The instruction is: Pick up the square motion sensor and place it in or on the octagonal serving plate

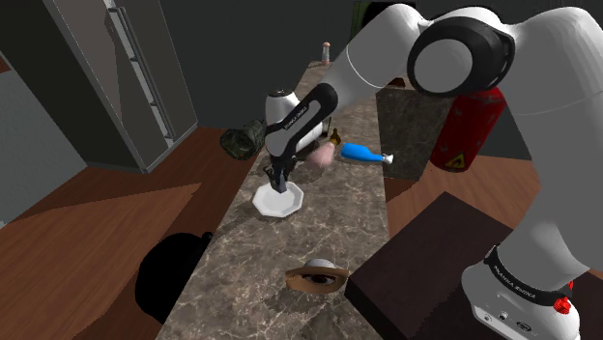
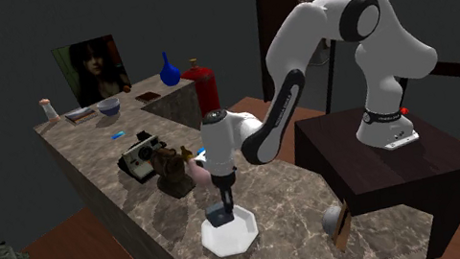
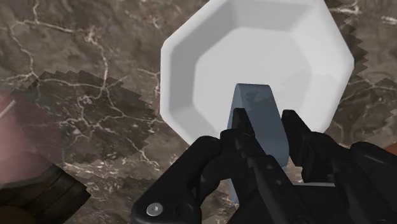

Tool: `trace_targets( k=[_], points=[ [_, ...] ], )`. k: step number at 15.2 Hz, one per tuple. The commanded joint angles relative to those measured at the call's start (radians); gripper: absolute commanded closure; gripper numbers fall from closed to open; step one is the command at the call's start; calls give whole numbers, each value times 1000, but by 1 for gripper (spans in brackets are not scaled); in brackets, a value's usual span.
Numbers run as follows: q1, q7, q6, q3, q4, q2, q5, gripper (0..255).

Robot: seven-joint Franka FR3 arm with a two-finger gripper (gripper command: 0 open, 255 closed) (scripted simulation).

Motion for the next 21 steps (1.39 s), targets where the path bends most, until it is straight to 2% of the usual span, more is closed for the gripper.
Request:
trace_targets(
  k=[1, 9, 17, 18, 21],
  points=[
    [0, 1, 13, 1, 10, 22, 1, 255],
    [-3, -2, 68, 5, 45, 112, 4, 255],
    [-3, -2, 70, 5, 47, 116, 4, 255],
    [-3, -1, 69, 5, 47, 116, 4, 0],
    [-3, -2, 71, 5, 45, 115, 4, 0]
  ],
)
